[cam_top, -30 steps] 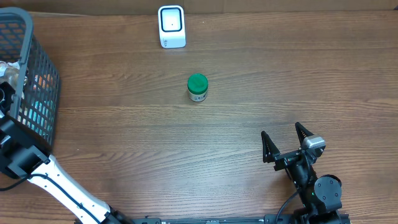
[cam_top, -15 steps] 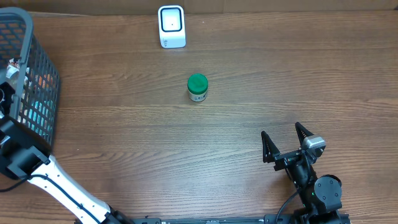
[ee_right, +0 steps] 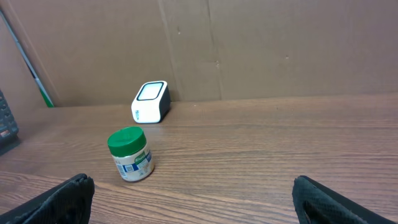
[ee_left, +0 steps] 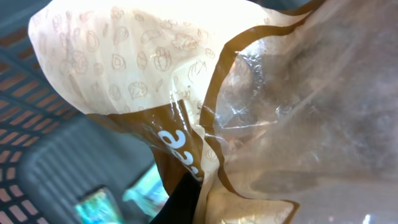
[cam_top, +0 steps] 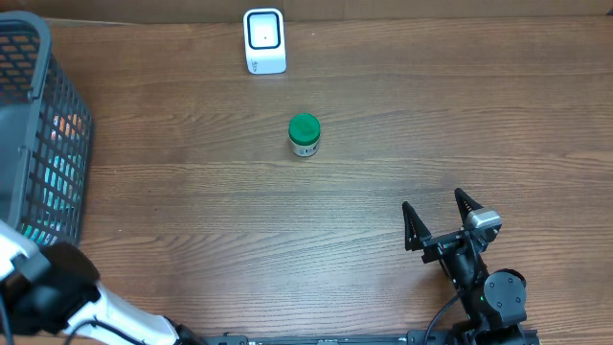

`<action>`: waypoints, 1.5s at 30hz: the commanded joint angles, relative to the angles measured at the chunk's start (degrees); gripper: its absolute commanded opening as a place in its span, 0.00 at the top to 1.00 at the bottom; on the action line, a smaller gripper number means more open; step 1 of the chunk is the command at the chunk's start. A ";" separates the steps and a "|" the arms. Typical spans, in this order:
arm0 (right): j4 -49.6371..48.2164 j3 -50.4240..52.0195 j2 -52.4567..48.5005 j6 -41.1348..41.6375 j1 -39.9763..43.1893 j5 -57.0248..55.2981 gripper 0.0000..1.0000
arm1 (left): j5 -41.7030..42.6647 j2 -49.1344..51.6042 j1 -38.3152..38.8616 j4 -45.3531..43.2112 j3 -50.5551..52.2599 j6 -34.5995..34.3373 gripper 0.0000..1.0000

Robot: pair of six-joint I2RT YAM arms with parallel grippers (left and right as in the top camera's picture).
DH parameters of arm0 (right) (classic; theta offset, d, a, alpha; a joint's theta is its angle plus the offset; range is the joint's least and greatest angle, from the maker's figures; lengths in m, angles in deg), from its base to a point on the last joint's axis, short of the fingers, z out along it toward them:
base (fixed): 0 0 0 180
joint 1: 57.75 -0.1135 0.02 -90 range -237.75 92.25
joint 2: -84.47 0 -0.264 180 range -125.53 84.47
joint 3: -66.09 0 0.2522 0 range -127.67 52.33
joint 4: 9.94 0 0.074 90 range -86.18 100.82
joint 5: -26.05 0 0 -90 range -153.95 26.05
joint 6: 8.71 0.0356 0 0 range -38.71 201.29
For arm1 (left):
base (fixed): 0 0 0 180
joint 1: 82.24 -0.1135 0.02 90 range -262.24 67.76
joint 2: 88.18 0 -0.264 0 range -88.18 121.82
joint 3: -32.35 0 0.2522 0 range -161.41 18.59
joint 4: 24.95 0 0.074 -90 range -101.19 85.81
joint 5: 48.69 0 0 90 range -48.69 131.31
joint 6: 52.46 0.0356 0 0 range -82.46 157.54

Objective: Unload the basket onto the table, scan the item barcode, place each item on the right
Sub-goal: 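Carry the bag with the left gripper and drop it beside the jar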

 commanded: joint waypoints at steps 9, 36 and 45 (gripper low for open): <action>-0.17 0.59 0.46 -0.04 0.28 -0.07 0.00 | 6.23 -6.97 21.97 12.02 1.68 1.86 0.96; -0.17 0.59 0.46 -0.04 0.28 -0.07 0.00 | 0.61 -6.84 53.57 -16.39 58.64 -40.74 0.96; -0.17 0.59 0.46 -0.04 0.28 -0.07 0.00 | 2.14 -6.78 53.77 -19.34 62.20 -46.01 0.35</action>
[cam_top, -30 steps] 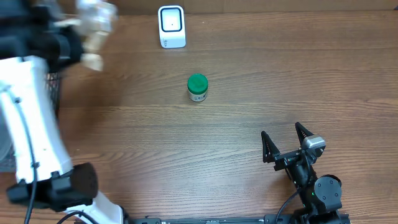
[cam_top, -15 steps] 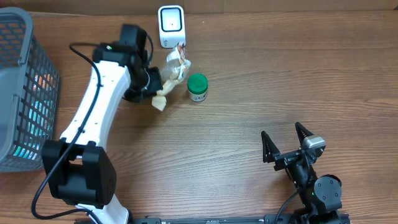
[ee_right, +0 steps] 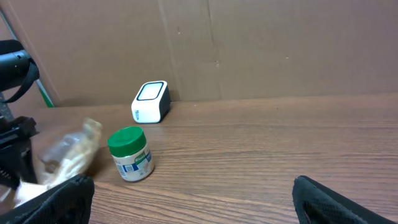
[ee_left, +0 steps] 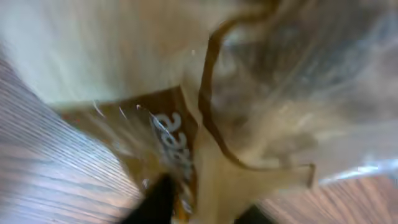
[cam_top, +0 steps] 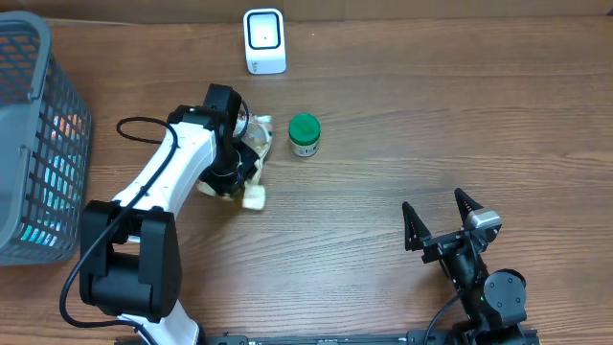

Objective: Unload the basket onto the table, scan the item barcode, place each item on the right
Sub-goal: 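Carry the bag with the left gripper and drop it beside the jar, then reach the left gripper into the basket and grasp the mint-green wipes pack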

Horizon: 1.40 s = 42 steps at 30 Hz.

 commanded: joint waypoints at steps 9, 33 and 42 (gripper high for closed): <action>-0.15 0.59 0.46 -0.02 0.28 -0.04 0.00 | 10.16 0.00 -2.10 -0.66 -8.04 16.09 0.00; -0.15 0.59 0.46 -0.04 0.28 -0.07 0.00 | -10.47 0.07 -37.81 27.26 -62.66 28.61 0.00; -0.15 0.59 0.46 -0.04 0.28 -0.07 0.00 | -9.73 4.68 -53.20 25.83 -60.65 28.22 0.00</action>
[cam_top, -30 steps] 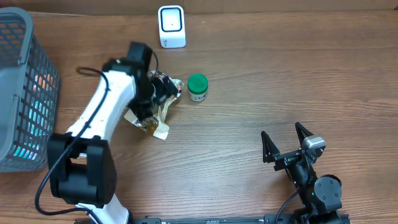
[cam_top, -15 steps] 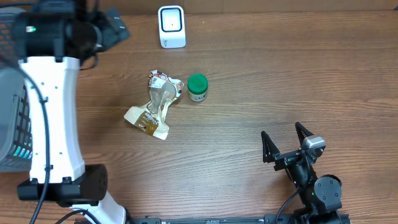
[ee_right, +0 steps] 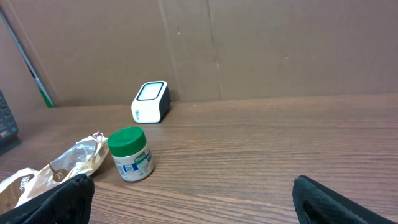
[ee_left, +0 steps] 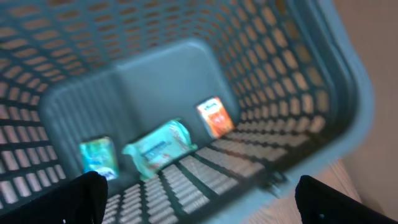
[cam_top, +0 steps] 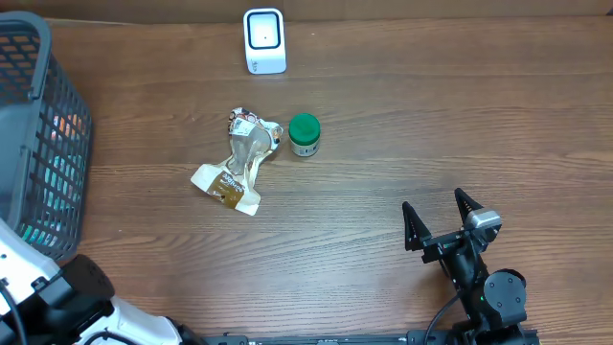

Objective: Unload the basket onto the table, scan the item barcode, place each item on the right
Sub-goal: 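Reach the left gripper into the basket and grasp the mint-green wipes pack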

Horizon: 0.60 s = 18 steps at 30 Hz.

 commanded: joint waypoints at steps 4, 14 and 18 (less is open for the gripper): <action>-0.17 0.59 0.46 -0.04 0.28 -0.07 0.00 | 0.66 9.40 -5.79 0.44 4.52 2.71 0.04; -0.17 0.59 0.46 -0.02 0.28 -0.07 0.00 | 2.80 17.46 -8.57 -6.71 14.05 16.96 0.16; -0.17 0.59 0.46 -0.02 0.28 -0.07 0.00 | 8.33 20.94 -8.33 -7.80 14.51 25.59 0.22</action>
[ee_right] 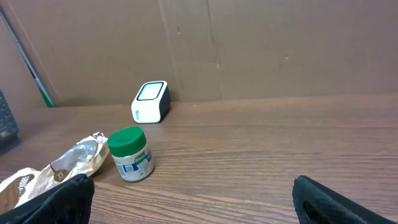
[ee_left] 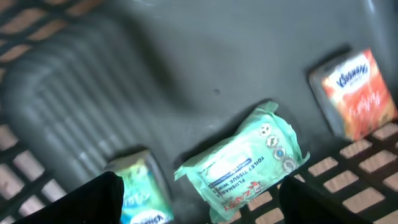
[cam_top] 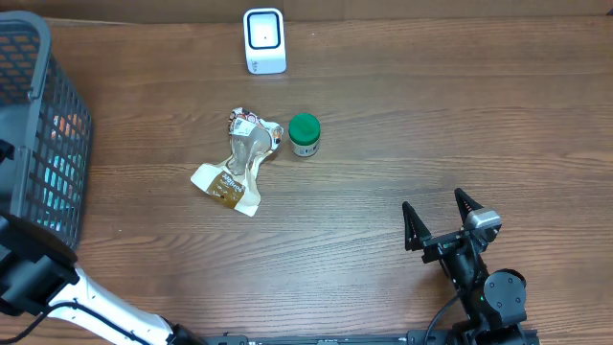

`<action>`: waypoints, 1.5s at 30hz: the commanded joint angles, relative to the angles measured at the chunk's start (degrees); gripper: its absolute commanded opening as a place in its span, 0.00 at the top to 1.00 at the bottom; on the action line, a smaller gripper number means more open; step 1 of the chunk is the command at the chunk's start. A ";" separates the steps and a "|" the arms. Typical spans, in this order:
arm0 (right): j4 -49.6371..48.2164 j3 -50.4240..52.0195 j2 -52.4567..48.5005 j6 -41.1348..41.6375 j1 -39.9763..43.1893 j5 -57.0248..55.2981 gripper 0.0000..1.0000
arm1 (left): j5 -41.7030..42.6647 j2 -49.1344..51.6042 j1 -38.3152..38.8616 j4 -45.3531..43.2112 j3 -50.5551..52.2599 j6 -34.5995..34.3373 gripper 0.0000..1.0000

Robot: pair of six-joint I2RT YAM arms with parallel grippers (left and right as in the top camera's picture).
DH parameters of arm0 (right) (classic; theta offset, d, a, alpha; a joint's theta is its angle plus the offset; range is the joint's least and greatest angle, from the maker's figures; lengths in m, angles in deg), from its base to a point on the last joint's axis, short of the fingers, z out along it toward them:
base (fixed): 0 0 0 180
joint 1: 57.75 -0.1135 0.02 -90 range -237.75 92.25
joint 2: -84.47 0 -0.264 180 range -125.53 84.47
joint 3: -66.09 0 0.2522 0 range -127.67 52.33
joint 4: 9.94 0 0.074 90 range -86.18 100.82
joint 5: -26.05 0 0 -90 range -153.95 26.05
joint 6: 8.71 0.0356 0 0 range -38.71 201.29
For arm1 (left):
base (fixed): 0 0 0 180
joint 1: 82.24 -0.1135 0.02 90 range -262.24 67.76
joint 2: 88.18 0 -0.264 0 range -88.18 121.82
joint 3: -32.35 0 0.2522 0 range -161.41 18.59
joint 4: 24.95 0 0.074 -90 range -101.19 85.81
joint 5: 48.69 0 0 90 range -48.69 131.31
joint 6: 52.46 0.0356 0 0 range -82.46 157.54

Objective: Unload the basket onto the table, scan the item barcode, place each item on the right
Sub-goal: 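Reach the left gripper into the basket and grasp the mint-green wipes pack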

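The white barcode scanner (cam_top: pixel 264 40) stands at the table's far edge. A green-lidded jar (cam_top: pixel 305 134) stands upright mid-table, and a crumpled clear-and-brown snack bag (cam_top: pixel 239 163) lies just left of it. My left gripper (ee_left: pixel 199 208) is open low inside the grey basket (cam_top: pixel 38 134), over a green pack of wipes (ee_left: pixel 242 165). An orange tissue pack (ee_left: pixel 354 93) and a teal pack (ee_left: pixel 140 190) lie beside it. My right gripper (ee_right: pixel 193 202) is open and empty near the front right, facing the jar (ee_right: pixel 129 154) and scanner (ee_right: pixel 151 101).
The basket's mesh walls (ee_left: pixel 348 168) rise around the left gripper. A cardboard wall (ee_right: pixel 249 50) backs the table behind the scanner. The left arm (cam_top: pixel 34 283) crosses the front left corner.
My left gripper, open above the basket's rim before, is now down close to the basket floor, with the packs large in view. Bag, jar, scanner and right arm have not moved.
My left gripper first held the snack bag over the basket. Then it had the bag on the table left of the jar. Then the bag lay released there and the gripper was open above the basket. Now it is low inside the basket.
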 commanded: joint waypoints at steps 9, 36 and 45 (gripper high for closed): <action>-0.15 0.59 0.46 -0.02 0.28 -0.04 0.00 | 9.01 11.30 0.85 0.81 0.70 15.13 0.45; -0.15 0.59 0.46 -0.04 0.28 -0.07 0.00 | 14.86 15.67 1.86 1.90 -0.11 19.39 0.96; -0.15 0.59 0.46 -0.02 0.28 -0.07 0.00 | 14.80 9.99 1.77 10.84 -15.74 10.08 0.96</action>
